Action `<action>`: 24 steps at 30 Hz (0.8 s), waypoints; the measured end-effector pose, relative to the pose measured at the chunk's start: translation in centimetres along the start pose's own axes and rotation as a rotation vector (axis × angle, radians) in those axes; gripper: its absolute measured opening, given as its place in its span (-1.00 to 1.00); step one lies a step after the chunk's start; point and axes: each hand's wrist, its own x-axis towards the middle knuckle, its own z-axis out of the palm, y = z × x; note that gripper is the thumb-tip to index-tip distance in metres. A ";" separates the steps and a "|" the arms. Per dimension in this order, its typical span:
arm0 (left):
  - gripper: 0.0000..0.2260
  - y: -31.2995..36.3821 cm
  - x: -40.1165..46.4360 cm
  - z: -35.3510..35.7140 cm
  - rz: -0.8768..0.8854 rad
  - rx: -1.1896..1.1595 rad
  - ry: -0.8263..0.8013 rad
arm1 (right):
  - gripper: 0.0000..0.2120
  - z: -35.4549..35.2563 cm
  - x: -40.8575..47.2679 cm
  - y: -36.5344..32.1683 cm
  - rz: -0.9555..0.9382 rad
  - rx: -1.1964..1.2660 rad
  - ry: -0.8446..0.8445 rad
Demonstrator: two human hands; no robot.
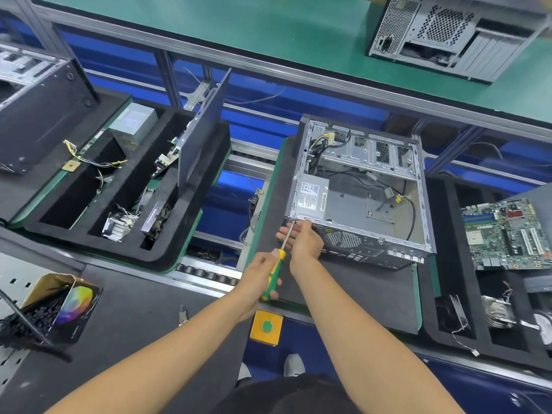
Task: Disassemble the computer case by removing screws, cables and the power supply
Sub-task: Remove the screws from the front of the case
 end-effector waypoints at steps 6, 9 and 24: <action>-0.73 -0.4 0.3 0.1 0.040 0.037 -0.015 | -0.71 0.1 -0.2 -0.2 -0.025 -0.036 0.020; -0.65 0.0 0.1 0.3 0.010 0.087 -0.070 | -0.73 0.3 -0.3 -0.2 -0.041 -0.074 0.027; -0.75 0.2 0.2 0.0 0.147 0.144 -0.072 | -0.72 1.1 -1.5 -0.5 -0.120 -0.216 0.135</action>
